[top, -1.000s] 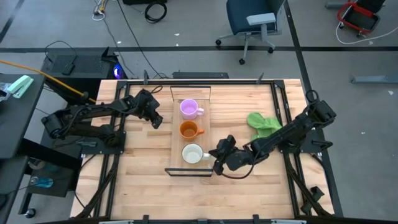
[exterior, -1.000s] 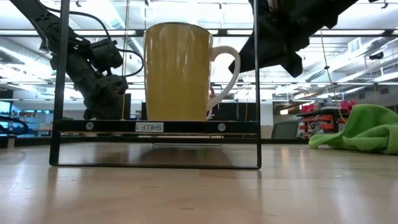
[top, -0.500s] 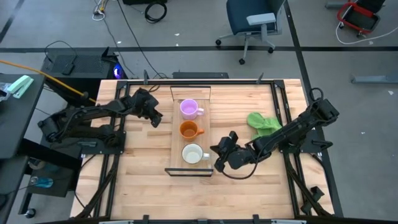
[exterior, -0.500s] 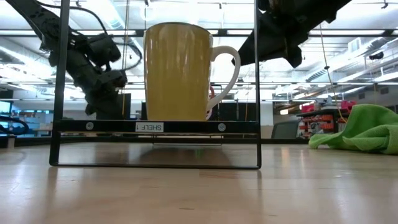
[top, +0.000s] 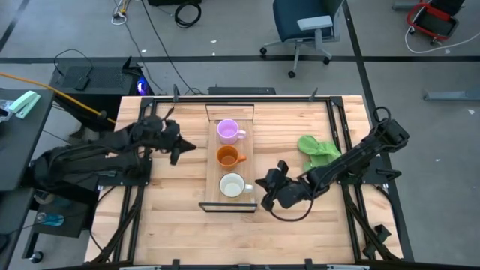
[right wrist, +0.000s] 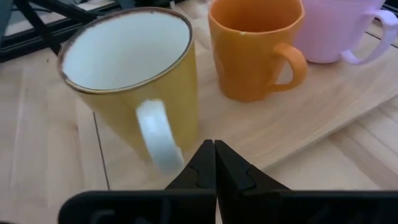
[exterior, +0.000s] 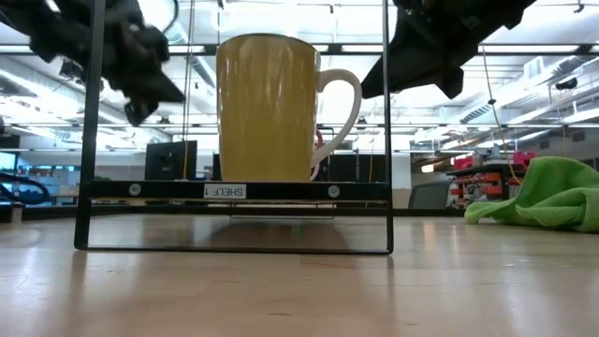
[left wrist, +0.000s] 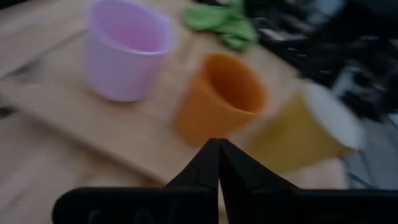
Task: Stack small to large cups/mugs on shelf
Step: Put the yellow mug on the shelf
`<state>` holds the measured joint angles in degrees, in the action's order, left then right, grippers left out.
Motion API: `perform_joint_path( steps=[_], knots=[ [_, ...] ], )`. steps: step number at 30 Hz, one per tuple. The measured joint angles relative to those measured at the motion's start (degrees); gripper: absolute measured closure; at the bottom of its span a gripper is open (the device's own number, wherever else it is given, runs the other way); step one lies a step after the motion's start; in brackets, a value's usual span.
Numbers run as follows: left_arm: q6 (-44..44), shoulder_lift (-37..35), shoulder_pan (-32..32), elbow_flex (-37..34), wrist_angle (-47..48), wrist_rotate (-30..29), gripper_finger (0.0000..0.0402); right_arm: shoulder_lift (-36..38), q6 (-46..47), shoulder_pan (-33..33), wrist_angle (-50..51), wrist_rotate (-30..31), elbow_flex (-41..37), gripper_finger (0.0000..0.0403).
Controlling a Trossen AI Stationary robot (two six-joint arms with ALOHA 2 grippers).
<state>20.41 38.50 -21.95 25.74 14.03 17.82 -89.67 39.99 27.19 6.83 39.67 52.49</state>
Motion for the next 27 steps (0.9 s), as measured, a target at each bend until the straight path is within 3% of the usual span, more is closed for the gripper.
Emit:
perform_joint_path(
  steps=[6, 13, 20, 27],
  knots=[
    [4.3, -3.6, 13.5, 0.0, 0.1, -2.0, 0.0396, 1.6, -1.7, 1.7, -0.2, 1.3, 0.0, 0.0403],
    [7.7, 0.3, 26.8, 0.0, -0.2, -16.1, 0.0389, 2.9, -7.0, 1.1, -5.3, 0.3, 0.0, 0.0403],
    [8.9, 8.1, 33.7, 0.0, -9.1, -20.4, 0.039, 2.8, -8.3, -1.8, -8.2, -5.0, 0.0, 0.0403],
    [9.1, 15.4, 34.0, 0.0, -12.5, -24.5, 0.0379, 1.9, -8.7, -2.0, -9.4, -6.0, 0.0, 0.0403]
  ],
)
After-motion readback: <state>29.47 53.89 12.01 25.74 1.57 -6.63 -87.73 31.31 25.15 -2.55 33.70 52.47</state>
